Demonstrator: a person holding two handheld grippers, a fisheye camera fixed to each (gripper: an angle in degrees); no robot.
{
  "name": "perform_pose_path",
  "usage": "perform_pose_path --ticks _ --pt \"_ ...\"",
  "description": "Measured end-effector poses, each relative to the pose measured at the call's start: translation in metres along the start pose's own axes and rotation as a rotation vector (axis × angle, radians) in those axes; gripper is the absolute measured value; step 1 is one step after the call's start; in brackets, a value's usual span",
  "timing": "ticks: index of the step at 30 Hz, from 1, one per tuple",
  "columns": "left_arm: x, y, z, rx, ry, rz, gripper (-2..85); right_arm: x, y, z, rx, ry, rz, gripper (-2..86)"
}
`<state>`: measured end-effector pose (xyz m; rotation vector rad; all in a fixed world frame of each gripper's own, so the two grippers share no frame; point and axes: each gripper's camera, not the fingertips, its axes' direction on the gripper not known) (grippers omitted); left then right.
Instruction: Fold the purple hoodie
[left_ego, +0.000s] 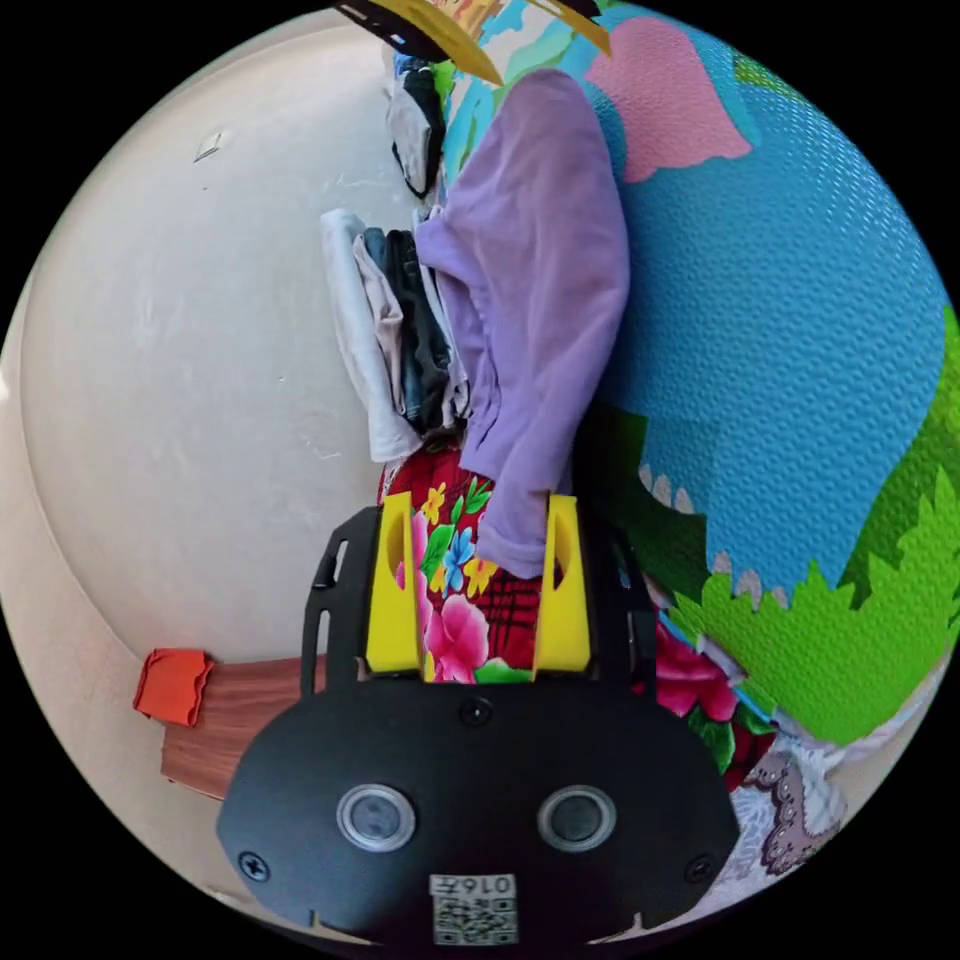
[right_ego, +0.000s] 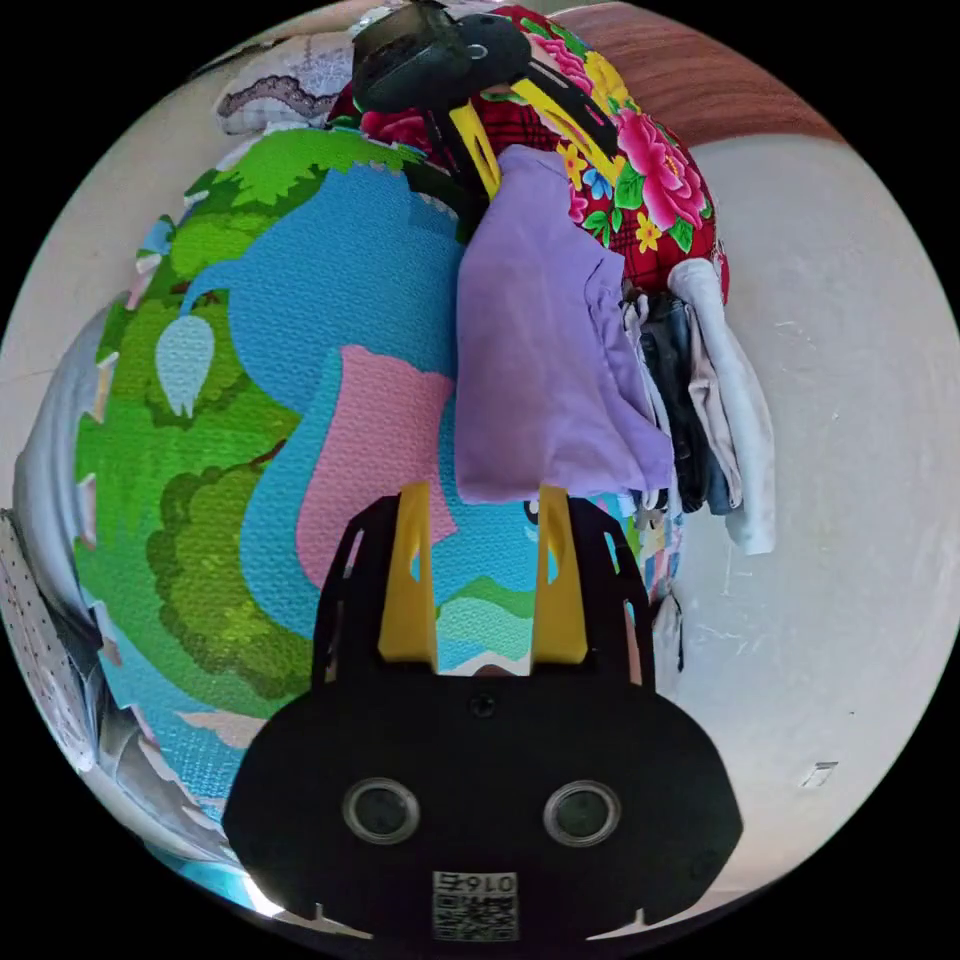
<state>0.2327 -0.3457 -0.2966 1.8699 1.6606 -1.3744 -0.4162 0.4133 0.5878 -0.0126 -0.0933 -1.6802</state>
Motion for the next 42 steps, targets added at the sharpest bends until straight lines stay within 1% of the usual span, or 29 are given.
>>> perform_pose_path --ticks 1,2,3,4,5,6,7,9,10,12,15,16,17,18,21,24,26,28,29,30,31,32,33,34,35,38,39,41,42 --pt "-0.004 0.008 -0.001 0.003 0.002 -0.026 13.9 0.019 0.013 -0.012 0.055 -0.089 0.049 13.6" --pt "-0.015 0.023 -0.002 0.0 0.015 -0.125 10.1 0.04 0.026 -0.022 0.121 -0.157 0.114 13.0" --pt "-0.033 0.037 -0.003 0.01 -0.002 -0.298 6.6 0.052 0.031 -0.027 0.16 -0.185 0.157 12.5" --pt "-0.042 0.043 -0.004 0.028 -0.002 -0.394 4.9 0.076 0.043 -0.035 0.245 -0.232 0.252 11.4" --pt "-0.06 0.054 -0.003 0.074 0.053 -0.555 2.8 0.1 0.052 -0.04 0.33 -0.263 0.355 10.0" --pt "-0.073 0.06 0.003 0.111 0.15 -0.666 2.1 0.112 0.055 -0.041 0.371 -0.275 0.411 9.4" --pt "-0.078 0.061 0.008 0.124 0.194 -0.712 1.7 0.134 0.059 -0.04 0.439 -0.297 0.508 8.3" --pt "-0.086 0.06 0.045 0.082 0.372 -0.896 0.4 0.159 0.055 -0.031 0.48 -0.32 0.618 6.4" --pt "-0.086 0.06 0.058 0.049 0.426 -0.944 0.1 0.171 0.047 -0.021 0.458 -0.317 0.656 4.8" --pt "-0.069 0.061 0.119 -0.089 0.698 -1.095 -0.7 0.182 0.029 -0.002 0.385 -0.287 0.684 2.3" --pt "-0.037 0.072 0.179 -0.171 0.919 -1.193 -0.9 0.196 0.003 0.029 0.265 -0.186 0.705 0.4" --pt "-0.031 0.075 0.187 -0.175 0.946 -1.21 -0.9 0.201 -0.005 0.043 0.187 -0.147 0.695 0.1" --pt "-0.02 0.081 0.201 -0.172 0.987 -1.235 -0.9 0.205 -0.012 0.059 0.068 -0.141 0.653 -0.1" --pt "-0.012 0.089 0.21 -0.145 1.012 -1.266 -1.0 0.206 -0.013 0.065 0.037 -0.148 0.632 -0.2" --pt "-0.008 0.103 0.226 -0.078 1.093 -1.274 -1.0 0.215 -0.003 0.065 0.049 -0.165 0.634 -0.4" --pt "-0.006 0.101 0.234 -0.047 1.121 -1.219 -1.0 0.222 0.004 0.061 0.017 -0.156 0.614 -0.4" --pt "-0.009 0.101 0.233 -0.059 1.071 -1.197 -1.0 0.226 0.006 0.056 0.011 -0.124 0.563 -0.4" --pt "-0.015 0.114 0.226 -0.102 0.934 -1.296 -1.0 0.235 0.01 0.048 0.049 -0.119 0.542 -0.4" --pt "-0.019 0.128 0.22 -0.122 0.83 -1.408 -1.0 0.248 0.017 0.039 0.097 -0.098 0.586 -0.4" --pt "-0.02 0.143 0.218 -0.139 0.79 -1.512 -1.0 0.256 0.021 0.033 0.123 -0.07 0.619 -0.4" --pt "-0.02 0.149 0.22 -0.143 0.794 -1.544 -1.0 0.271 0.027 0.026 0.155 -0.007 0.68 -0.4" --pt "-0.02 0.155 0.226 -0.168 0.815 -1.552 -1.0 0.287 0.031 0.025 0.146 0.055 0.74 -0.4" --pt "-0.017 0.155 0.235 -0.248 0.818 -1.521 -1.0 0.296 0.031 0.026 0.129 0.076 0.768 -0.4" --pt "-0.015 0.154 0.24 -0.28 0.818 -1.499 -1.0 0.311 0.029 0.033 0.095 0.084 0.78 -0.4" --pt "-0.007 0.148 0.248 -0.302 0.839 -1.437 -1.0 0.325 0.025 0.042 0.055 0.076 0.775 -0.4" --pt "-0.001 0.131 0.25 -0.324 0.788 -1.369 -1.0 0.356 0.022 0.065 -0.035 0.104 0.84 -0.4" --pt "-0.001 0.125 0.251 -0.339 0.774 -1.348 -1.0 0.361 0.023 0.072 -0.064 0.087 0.852 -0.4" --pt "0.0 0.123 0.251 -0.336 0.773 -1.35 -1.0 0.377 0.03 0.108 -0.197 -0.114 0.919 -0.4" --pt "0.0 0.123 0.252 -0.329 0.778 -1.357 -1.0 0.379 0.034 0.108 -0.166 -0.108 0.951 -0.3"
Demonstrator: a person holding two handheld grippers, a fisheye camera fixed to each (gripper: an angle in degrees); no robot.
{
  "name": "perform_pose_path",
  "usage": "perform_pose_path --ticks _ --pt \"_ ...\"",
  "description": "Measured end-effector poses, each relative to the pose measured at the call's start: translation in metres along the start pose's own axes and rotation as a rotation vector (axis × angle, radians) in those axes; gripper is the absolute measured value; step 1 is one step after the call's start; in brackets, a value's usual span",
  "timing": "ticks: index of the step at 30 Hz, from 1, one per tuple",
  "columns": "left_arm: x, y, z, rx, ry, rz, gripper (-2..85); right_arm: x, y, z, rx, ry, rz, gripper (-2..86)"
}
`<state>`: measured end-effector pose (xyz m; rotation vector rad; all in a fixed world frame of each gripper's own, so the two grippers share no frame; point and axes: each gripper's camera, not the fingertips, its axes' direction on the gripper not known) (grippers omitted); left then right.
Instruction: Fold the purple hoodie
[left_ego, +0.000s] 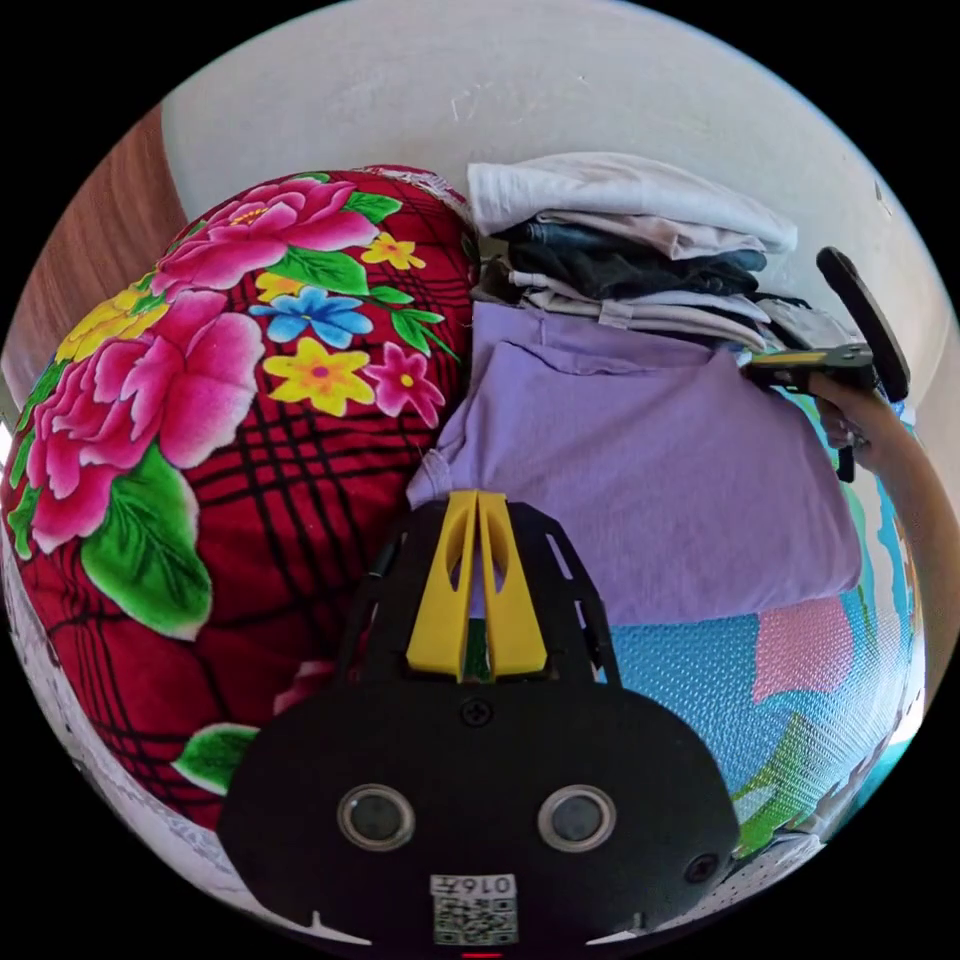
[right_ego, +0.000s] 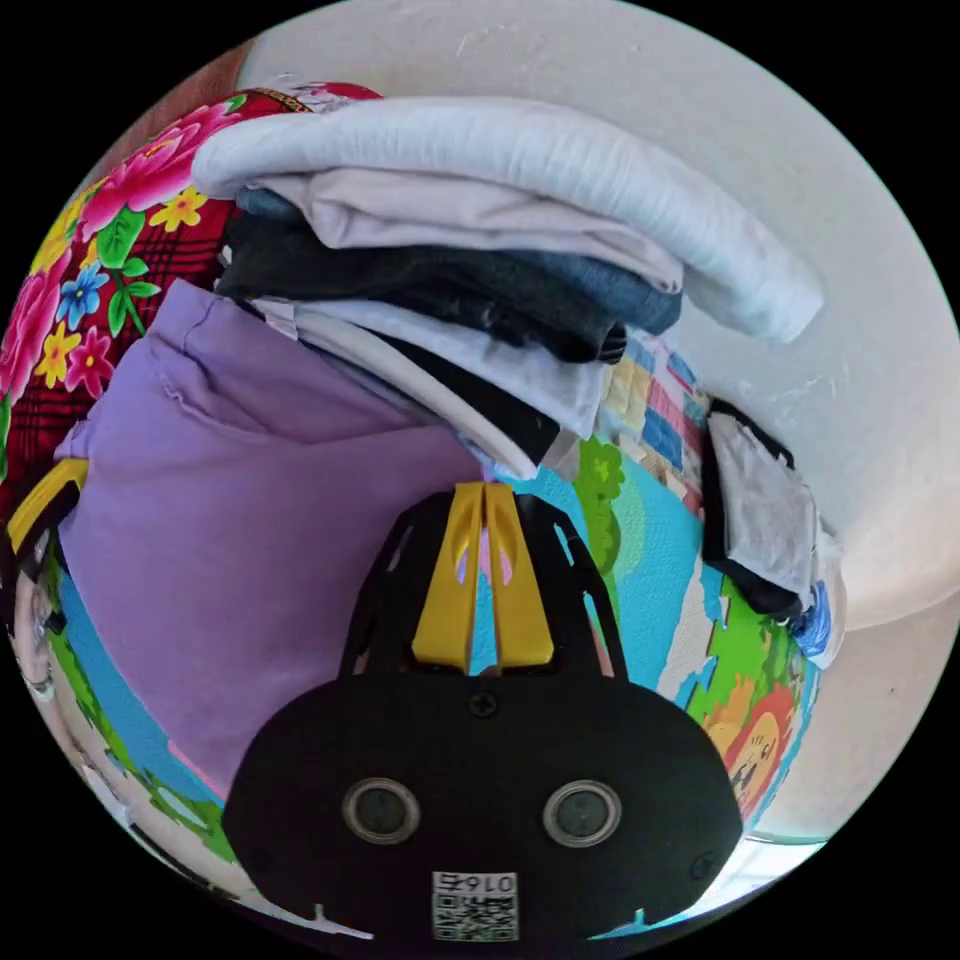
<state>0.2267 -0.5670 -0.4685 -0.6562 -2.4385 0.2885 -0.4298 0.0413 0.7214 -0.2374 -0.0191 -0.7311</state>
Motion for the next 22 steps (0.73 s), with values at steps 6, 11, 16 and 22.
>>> perform_pose_path --ticks 6,11,16,22 --pt "-0.016 -0.001 0.002 0.005 0.143 -0.076 -1.0 0.03 0.024 -0.027 0.158 -0.038 -0.03 -0.4" --pt "0.0 0.003 -0.016 0.071 0.094 -0.065 -1.0 0.086 0.121 -0.106 0.424 -0.107 -0.026 -0.3" --pt "0.071 0.012 -0.078 0.3 0.458 0.013 -1.0 0.18 0.244 -0.175 0.611 -0.072 0.027 0.1" --pt "0.234 -0.011 -0.111 0.36 0.819 0.094 -1.0 0.298 0.299 -0.206 0.581 0.003 0.258 5.3"
